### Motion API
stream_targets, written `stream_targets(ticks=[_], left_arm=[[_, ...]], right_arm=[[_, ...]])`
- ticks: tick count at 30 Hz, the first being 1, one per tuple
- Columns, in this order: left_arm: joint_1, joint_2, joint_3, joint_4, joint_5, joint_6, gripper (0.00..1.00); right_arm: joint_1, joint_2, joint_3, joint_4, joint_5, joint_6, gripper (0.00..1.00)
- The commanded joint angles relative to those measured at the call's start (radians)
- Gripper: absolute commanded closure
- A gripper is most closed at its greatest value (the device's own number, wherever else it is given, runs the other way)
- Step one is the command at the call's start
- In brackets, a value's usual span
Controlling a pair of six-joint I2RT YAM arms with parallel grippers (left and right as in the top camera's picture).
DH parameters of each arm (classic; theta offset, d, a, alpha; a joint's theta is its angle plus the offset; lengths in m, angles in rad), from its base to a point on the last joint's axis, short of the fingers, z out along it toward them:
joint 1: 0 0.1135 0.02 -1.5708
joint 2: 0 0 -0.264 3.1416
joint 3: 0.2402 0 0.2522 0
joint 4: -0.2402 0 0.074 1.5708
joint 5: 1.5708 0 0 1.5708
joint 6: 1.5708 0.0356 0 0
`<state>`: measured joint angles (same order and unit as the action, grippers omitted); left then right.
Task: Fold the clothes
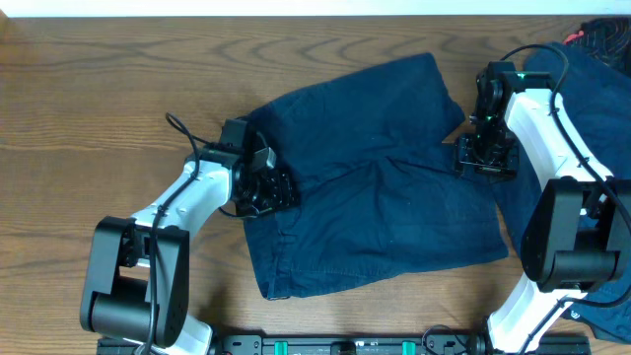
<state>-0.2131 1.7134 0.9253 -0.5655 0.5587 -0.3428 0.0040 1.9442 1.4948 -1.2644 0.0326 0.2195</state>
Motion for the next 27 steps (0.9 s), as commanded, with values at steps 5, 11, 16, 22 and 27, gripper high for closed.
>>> stream_targets(ticks=[5, 11, 16, 22, 27], left_arm=[[-0.002, 0.005, -0.028, 0.014, 0.105, -0.002, 0.73], [0.053, -0.039, 0.023, -0.038, 0.103, 0.029, 0.94], [0.113, -0.141, 0.139, -0.19, -0.023, 0.07, 0.94], [0.114, -0.206, 0.146, -0.23, -0.081, 0.069, 0.94], [0.115, -0.203, 0.13, -0.245, -0.155, 0.069, 0.94]], right_arm=[[0.003, 0.013, -0.005, 0.0, 0.016, 0.016, 0.33], [0.003, 0.013, -0.005, -0.012, 0.05, 0.029, 0.34], [0.003, 0.013, -0.01, -0.012, 0.061, 0.042, 0.33], [0.003, 0.013, -0.01, -0.012, 0.047, 0.042, 0.32], [0.003, 0.013, -0.011, -0.041, 0.031, 0.041, 0.32]])
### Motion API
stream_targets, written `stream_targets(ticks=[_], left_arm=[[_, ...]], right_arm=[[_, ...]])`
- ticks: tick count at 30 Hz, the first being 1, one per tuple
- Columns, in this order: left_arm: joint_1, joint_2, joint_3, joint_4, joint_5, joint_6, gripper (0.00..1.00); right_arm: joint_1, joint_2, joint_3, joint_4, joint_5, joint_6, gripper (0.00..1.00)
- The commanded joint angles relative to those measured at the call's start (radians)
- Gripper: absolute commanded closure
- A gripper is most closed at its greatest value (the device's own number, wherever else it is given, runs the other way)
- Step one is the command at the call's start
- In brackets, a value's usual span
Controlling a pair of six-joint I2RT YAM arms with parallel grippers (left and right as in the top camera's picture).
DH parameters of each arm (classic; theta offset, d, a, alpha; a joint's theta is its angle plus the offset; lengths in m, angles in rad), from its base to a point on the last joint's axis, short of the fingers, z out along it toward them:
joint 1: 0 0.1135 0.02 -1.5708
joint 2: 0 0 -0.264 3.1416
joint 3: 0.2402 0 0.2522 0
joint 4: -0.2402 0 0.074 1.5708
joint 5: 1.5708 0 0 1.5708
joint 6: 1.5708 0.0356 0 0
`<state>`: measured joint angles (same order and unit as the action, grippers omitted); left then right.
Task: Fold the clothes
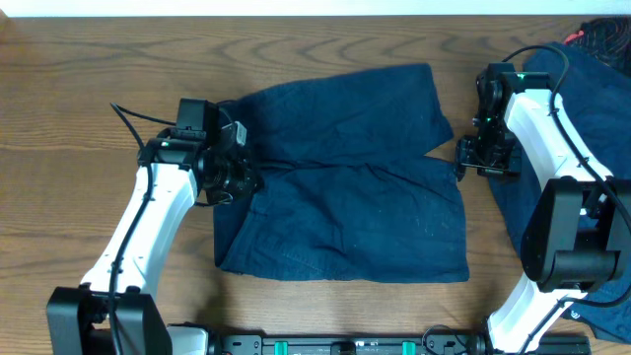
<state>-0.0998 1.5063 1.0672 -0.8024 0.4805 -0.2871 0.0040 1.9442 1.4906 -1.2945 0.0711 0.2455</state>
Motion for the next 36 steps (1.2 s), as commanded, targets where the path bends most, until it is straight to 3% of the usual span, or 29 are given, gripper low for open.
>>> stream_targets(ticks=[1, 11, 17, 36], left_arm=[[0.002, 0.004, -0.012, -0.01, -0.103, 0.013, 0.94], [0.002, 0.004, -0.012, -0.031, -0.189, 0.013, 0.94], [0.002, 0.004, -0.012, -0.03, -0.205, 0.013, 0.94], [0.001, 0.004, -0.012, -0.038, -0.205, 0.013, 0.94]], right_arm=[[0.003, 0.013, -0.008, -0.016, -0.008, 0.015, 0.32], [-0.023, 0.013, -0.077, 0.045, 0.004, 0.026, 0.33], [-0.022, 0.013, -0.185, 0.1, -0.099, -0.052, 0.34], [-0.019, 0.013, -0.254, 0.459, -0.072, -0.022, 0.33]])
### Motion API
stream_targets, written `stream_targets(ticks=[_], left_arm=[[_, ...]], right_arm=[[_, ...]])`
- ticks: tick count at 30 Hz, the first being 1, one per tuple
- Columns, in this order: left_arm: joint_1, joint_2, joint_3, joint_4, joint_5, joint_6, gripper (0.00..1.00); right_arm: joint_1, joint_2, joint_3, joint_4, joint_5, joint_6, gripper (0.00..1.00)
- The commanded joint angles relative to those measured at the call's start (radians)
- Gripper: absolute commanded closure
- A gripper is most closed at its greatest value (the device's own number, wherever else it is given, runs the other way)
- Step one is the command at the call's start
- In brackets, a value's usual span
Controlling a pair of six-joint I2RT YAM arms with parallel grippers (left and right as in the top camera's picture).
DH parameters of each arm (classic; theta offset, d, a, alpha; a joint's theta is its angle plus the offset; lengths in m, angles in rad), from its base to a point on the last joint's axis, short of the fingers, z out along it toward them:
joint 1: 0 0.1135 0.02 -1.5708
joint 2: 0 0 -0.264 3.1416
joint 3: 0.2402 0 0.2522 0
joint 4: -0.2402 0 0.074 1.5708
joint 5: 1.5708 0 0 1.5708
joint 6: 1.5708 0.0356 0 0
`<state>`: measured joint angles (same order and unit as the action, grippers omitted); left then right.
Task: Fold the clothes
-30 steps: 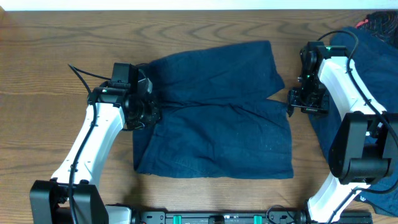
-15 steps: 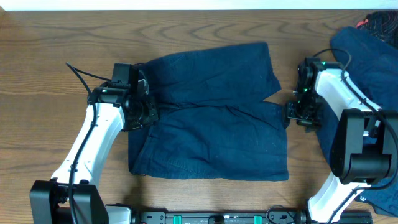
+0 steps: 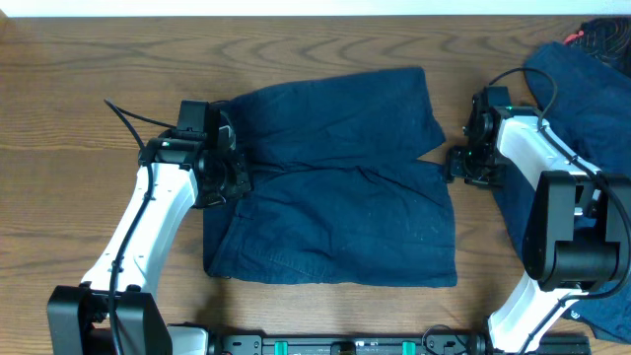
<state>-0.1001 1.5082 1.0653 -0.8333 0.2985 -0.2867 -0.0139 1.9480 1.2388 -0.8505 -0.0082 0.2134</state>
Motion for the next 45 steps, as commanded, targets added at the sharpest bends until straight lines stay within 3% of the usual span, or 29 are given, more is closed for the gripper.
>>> stream_targets(ticks=[1, 28, 33, 38, 45], left_arm=[[0.002, 0.002, -0.01, -0.008, -0.023, 0.013, 0.94], [0.002, 0.002, -0.01, -0.024, -0.025, 0.013, 0.94], [0.009, -0.002, 0.004, -0.06, -0.253, 0.013, 0.94], [0.018, -0.002, 0.006, -0.061, -0.238, 0.013, 0.94], [0.018, -0.002, 0.006, -0.059, -0.209, 0.013, 0.94]], right_arm=[[-0.001, 0.009, -0.002, 0.022, 0.008, 0.01, 0.33], [-0.006, 0.066, -0.011, 0.092, -0.021, -0.046, 0.33], [-0.008, 0.066, -0.011, 0.092, 0.012, -0.024, 0.33], [-0.014, 0.066, -0.011, 0.092, 0.011, -0.024, 0.34], [-0.008, 0.066, -0.011, 0.052, -0.208, -0.143, 0.34]])
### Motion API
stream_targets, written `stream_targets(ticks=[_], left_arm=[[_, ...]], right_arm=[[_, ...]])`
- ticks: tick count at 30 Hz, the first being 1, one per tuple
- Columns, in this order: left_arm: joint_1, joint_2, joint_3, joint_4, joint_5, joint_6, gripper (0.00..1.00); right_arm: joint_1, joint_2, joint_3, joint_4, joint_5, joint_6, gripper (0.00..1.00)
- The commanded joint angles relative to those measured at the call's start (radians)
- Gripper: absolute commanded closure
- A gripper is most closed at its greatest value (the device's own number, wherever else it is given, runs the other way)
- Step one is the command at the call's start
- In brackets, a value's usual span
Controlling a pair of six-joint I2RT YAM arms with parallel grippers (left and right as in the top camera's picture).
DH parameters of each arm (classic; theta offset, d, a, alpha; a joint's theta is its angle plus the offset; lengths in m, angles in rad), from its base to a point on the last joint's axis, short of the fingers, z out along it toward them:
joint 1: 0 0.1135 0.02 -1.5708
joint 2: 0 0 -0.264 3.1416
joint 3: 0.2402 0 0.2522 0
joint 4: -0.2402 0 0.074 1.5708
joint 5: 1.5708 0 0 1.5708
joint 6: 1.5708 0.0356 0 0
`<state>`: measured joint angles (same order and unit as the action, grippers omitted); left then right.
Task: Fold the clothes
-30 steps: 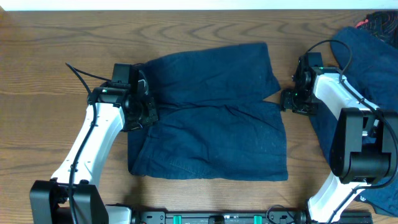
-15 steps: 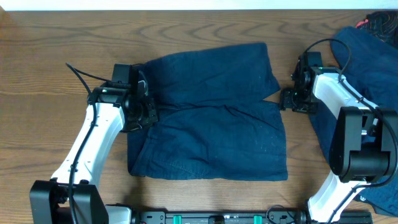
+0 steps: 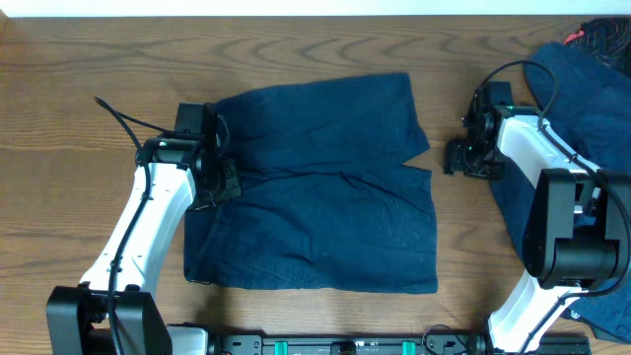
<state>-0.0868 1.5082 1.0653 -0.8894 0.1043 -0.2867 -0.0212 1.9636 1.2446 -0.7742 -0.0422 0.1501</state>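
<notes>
A pair of dark blue shorts lies spread flat on the wooden table, waistband to the left and both legs pointing right. My left gripper sits on the waistband's left edge and looks shut on the cloth. My right gripper hovers just right of the leg hems. A strip of bare table separates it from the shorts, and nothing is between its fingers.
A heap of more dark blue clothes lies along the right edge under and behind the right arm, with a bit of red at the top right corner. A black rail runs along the table's front edge.
The shorts have shifted left together with my left gripper at the waistband. My right gripper was touching the cloth between the legs; now it is off the cloth with a gap beside the hems.
At first the shorts lay askew and rumpled, each gripper at one end. Then they were pulled straighter, with the left gripper further left at the waistband. They moved left step by step and now lie flat, with the right gripper off them.
</notes>
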Motion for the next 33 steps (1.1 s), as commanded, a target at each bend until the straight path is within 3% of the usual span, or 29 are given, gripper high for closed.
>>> stream_targets(ticks=[1, 6, 26, 33], left_arm=[[0.005, -0.002, 0.006, -0.003, -0.014, 0.013, 0.94], [0.005, -0.002, 0.006, -0.003, -0.014, 0.013, 0.94], [0.005, -0.002, 0.006, -0.004, -0.007, 0.012, 0.94], [0.005, -0.002, 0.006, -0.004, -0.008, 0.013, 0.94]], right_arm=[[-0.001, 0.051, -0.017, -0.038, -0.202, -0.112, 0.34], [-0.007, 0.05, -0.017, -0.084, -0.315, -0.216, 0.33], [-0.024, 0.051, -0.071, -0.089, -0.042, -0.14, 0.32], [-0.023, 0.051, -0.133, 0.015, -0.126, -0.141, 0.32]])
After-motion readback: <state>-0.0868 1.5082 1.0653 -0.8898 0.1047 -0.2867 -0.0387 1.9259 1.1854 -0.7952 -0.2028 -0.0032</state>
